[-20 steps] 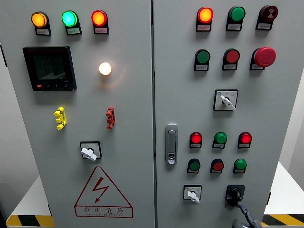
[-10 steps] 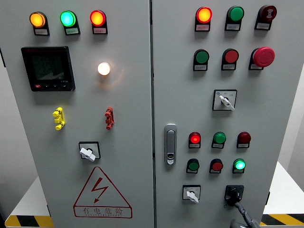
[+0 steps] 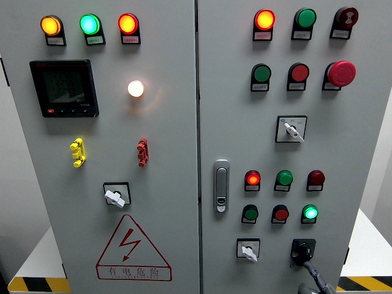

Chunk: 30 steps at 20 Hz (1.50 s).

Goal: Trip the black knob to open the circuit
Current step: 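Grip the black knob with the right hand and rotate it, then release the black knob and lower the right hand away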

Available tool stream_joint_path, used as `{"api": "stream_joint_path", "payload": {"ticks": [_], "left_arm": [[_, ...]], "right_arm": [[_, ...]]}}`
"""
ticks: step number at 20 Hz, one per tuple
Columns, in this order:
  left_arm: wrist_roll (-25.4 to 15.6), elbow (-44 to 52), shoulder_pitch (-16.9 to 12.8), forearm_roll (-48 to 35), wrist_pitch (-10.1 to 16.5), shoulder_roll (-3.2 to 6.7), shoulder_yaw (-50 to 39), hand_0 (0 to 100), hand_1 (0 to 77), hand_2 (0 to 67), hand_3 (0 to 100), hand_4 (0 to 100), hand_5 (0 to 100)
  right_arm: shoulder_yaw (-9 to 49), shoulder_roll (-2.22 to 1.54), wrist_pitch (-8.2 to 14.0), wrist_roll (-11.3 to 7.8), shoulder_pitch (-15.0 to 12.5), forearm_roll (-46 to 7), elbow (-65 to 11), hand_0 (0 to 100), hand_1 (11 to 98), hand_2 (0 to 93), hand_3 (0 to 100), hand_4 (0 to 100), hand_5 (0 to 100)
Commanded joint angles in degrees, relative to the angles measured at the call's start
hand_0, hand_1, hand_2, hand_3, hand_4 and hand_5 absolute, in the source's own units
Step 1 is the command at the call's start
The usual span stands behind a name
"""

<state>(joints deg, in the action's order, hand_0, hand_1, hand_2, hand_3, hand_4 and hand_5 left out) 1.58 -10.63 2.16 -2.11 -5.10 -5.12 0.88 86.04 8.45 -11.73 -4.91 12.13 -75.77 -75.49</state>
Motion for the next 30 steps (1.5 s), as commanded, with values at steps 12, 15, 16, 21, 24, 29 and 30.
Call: {"api": "stream_joint_path", "payload": {"ticks": [12, 15, 16, 21, 24, 29, 30], "left_arm": [[0.0, 0.0, 0.0, 0.0, 0.0, -0.06, 0.0, 0, 0.0, 19.5, 26, 10, 9], [0.0, 0.0, 0.0, 0.0, 0.0, 0.02, 0.0, 0, 0.0, 19.5, 26, 10, 9], [0.0, 0.0, 0.0, 0.0, 0.0, 0.02, 0.0, 0, 0.0, 19.5, 26, 10, 9], [0.0, 0.0, 0.0, 0.0, 0.0, 0.02, 0.0, 0, 0.0, 19.4, 26, 10, 9], [0.0, 0.0, 0.0, 0.0, 0.0, 0.02, 0.0, 0, 0.0, 19.5, 26, 10, 9], [0.0, 0.0, 0.0, 0.0, 0.0, -0.06, 0.0, 0, 0.0, 19.5, 26, 10, 9], [0.0, 0.0, 0.0, 0.0, 0.0, 0.02, 0.0, 0, 0.0, 19.5, 26, 10, 9]], "right_arm": [[2.5, -0.8, 0.0, -0.27, -2.9, 0.0, -1.9, 100, 54.0, 0.0, 88, 88, 100], [2.5, -0.8, 0.0, -0.27, -4.3, 0.0, -3.6, 100, 47.5, 0.0, 85, 84, 100], [2.5, -0.8, 0.0, -0.27, -4.4, 0.0, -4.0, 100, 46.2, 0.0, 79, 74, 100], [2.0, -0.62, 0.0, -0.18, -7.6, -0.1, -7.5, 100, 45.0, 0.6, 42, 30, 54], [2.1, -0.62, 0.1, -0.27, -9.6, -0.2, -8.8, 100, 44.9, 1.6, 30, 20, 42], [2.1, -0.54, 0.1, -0.36, -12.5, -0.5, -10.7, 100, 44.5, 2.5, 24, 16, 35], [2.1, -0.54, 0.1, -0.36, -12.6, -0.6, -11.1, 100, 44.5, 2.7, 23, 15, 34]]}}
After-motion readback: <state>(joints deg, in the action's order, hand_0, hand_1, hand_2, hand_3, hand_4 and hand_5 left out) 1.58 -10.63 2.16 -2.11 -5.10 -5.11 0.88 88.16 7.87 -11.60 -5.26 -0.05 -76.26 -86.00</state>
